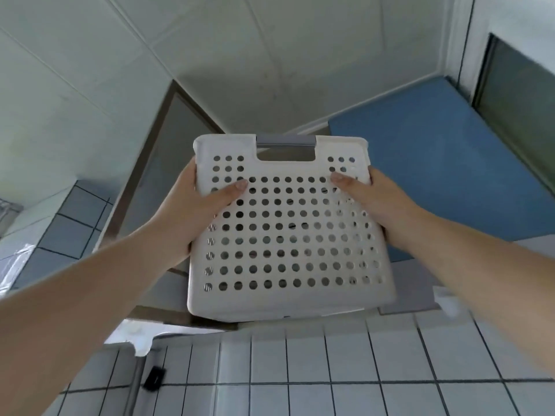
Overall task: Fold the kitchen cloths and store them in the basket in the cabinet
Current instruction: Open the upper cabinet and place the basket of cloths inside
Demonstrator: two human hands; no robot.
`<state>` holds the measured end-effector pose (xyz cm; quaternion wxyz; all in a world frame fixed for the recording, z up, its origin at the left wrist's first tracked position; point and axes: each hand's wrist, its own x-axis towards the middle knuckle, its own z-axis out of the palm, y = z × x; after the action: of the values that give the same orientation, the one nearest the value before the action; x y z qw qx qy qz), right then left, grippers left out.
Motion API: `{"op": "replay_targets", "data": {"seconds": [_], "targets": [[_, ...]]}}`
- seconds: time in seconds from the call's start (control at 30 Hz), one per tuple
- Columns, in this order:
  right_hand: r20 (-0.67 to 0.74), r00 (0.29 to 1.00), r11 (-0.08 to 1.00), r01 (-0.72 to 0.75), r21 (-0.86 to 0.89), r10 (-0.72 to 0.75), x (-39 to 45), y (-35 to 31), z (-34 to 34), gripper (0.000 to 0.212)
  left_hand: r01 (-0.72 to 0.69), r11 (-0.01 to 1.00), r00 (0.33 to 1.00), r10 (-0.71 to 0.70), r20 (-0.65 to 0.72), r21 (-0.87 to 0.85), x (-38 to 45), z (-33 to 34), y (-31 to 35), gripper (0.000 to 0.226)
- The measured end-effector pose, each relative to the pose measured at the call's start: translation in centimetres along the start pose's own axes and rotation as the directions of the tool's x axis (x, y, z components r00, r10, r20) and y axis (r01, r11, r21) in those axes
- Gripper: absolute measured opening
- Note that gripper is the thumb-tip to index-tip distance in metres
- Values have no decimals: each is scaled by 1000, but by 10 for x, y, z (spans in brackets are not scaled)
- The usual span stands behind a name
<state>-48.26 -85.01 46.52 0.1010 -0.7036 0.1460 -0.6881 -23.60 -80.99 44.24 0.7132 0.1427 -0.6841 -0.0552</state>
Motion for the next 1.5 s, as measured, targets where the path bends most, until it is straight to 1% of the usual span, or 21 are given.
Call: {"op": "replay_targets", "data": {"seconds": [0.13, 0.23, 0.27, 0.37, 0.43, 0.53, 0.7, 0.8, 0.87, 0.93, 1.03, 1.1, 1.17, 1.27, 1.33, 1.37, 1.4, 1.43, 1.5], "targets": [[13, 999, 999, 31, -30, -31, 15, 14, -7, 48, -16, 1000, 1000, 16, 10, -27, 12, 9, -24, 39], [44, 997, 995, 74, -66, -71, 33, 22, -14, 51, -44, 998, 999, 44, -14, -54, 26, 19, -43, 42], [56, 995, 993, 86, -80, -82, 38, 24, -16, 48, -47, 997, 999, 47, -17, -56, 31, 22, -49, 42], [56, 990, 987, 132, -97, -127, 53, 37, -20, 28, -52, 997, 999, 52, -14, -51, 44, 30, -71, 46], [65, 989, 986, 136, -96, -130, 62, 53, -20, 24, -50, 998, 999, 48, -25, -49, 49, 33, -90, 48], [68, 988, 986, 141, -92, -135, 74, 82, -15, 27, -57, 997, 996, 54, -70, -46, 55, 34, -119, 38], [53, 993, 988, 113, -104, -108, 86, 132, -10, 33, -56, 998, 997, 54, -63, -28, 64, 36, -165, 29], [24, 993, 988, 114, -105, -112, 89, 153, -3, 27, -52, 998, 998, 50, -49, -43, 73, 34, -189, 28], [3, 993, 985, 118, -125, -118, 93, 164, 3, 24, -67, 998, 996, 66, -54, -18, 83, 32, -203, 26], [-23, 992, 974, 120, -194, -127, 97, 172, 10, 24, -85, 996, 994, 85, -67, 10, 93, 31, -217, 24], [-36, 990, 930, 117, -348, -138, 101, 180, 21, 43, -92, 995, 992, 96, -86, 48, 107, 32, -244, 38], [-56, 990, 894, 93, -439, -131, 97, 186, 24, 45, -95, 990, 990, 105, -92, 104, 113, 35, -258, 39], [-74, 986, 861, 91, -500, -147, 89, 197, 25, 44, -65, 992, 994, 74, -83, 111, 119, 37, -274, 33], [-82, 982, 789, 83, -609, -167, 66, 214, 23, 62, -17, 993, 990, 33, -136, 121, 126, 39, -293, 41], [-26, 984, 723, 111, -682, -175, 52, 228, 22, 61, 28, 975, 981, 16, -195, 220, 130, 42, -301, 53], [3, 988, 686, 111, -719, -156, 46, 235, 22, 60, 69, 945, 976, 3, -219, 320, 130, 46, -305, 61], [22, 991, 665, 103, -739, -129, 42, 239, 23, 58, 97, 891, 974, 8, -228, 444, 127, 50, -309, 67], [22, 996, 660, 77, -747, -92, 40, 242, 23, 57, 84, 821, 978, 42, -205, 565, 121, 56, -312, 68], [2, 1000, 666, 12, -746, -16, 39, 246, 26, 53, -64, 656, 982, 175, -69, 752, 107, 66, -322, 64]]}}
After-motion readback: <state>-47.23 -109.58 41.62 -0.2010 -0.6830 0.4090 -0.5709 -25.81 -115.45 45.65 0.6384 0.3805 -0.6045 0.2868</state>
